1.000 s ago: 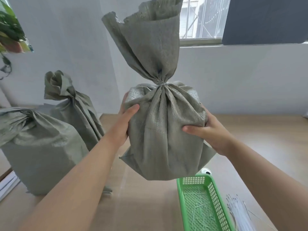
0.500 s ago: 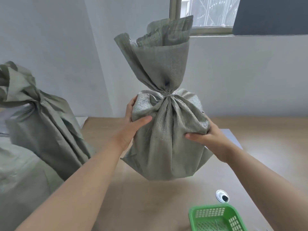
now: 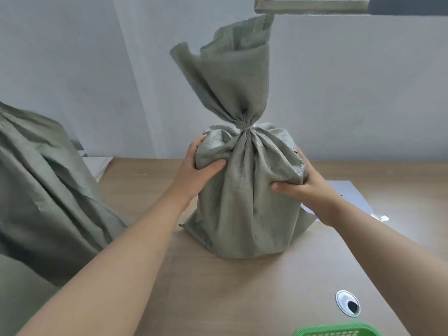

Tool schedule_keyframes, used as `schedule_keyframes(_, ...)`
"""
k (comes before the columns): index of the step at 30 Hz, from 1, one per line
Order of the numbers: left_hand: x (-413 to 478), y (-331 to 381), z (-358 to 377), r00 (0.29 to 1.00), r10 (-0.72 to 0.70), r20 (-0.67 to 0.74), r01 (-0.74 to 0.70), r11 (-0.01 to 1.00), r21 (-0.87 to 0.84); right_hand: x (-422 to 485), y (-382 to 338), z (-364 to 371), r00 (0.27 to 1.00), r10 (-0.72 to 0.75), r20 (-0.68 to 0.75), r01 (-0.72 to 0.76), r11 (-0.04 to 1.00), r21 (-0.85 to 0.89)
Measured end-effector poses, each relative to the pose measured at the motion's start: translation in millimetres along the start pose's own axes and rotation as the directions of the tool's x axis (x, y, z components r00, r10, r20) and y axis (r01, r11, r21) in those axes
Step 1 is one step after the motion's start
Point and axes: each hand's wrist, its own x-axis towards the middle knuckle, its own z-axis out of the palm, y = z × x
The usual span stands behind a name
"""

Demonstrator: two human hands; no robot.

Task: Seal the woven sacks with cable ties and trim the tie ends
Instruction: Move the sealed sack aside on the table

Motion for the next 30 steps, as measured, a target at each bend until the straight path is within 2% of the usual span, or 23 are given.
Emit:
schedule_keyframes(5,16.5,2.6,4.7,0.999,0.002,0.054,-0.009,0.993,0.116,3.8,10.5,-9.9,0.994,0.029,-0.103,-0.02,0.996,0.084)
schedule_keyframes(9,23.4,11.4,7.1,0.998,0.06,0.028,-0.064,0.985,0.161,4.9,4.9,-14.9,0.991,-0.002,-0.133,0.017,0.993,0.118)
schedule_keyframes(15,28.2,19.2,8.9,0.995,0.104,0.006,-0.102,0.964,0.247,6.6,-2.2,-19.0,0.992,-0.036,-0.118,0.041,0.998,0.043)
schedule_keyframes(27,19.3,25.8,4.3,0.998,0.051,-0.047,-0.034,0.952,0.303,-1.9,-12.3,-16.6,0.992,-0.005,-0.125,0.009,0.999,0.031)
schedule_keyframes(30,20.3,23.3,3.0,0.999,0.043,-0.027,-0.033,0.953,0.302,-0.7,-11.8,-16.4,0.992,-0.003,-0.13,-0.005,0.998,-0.062)
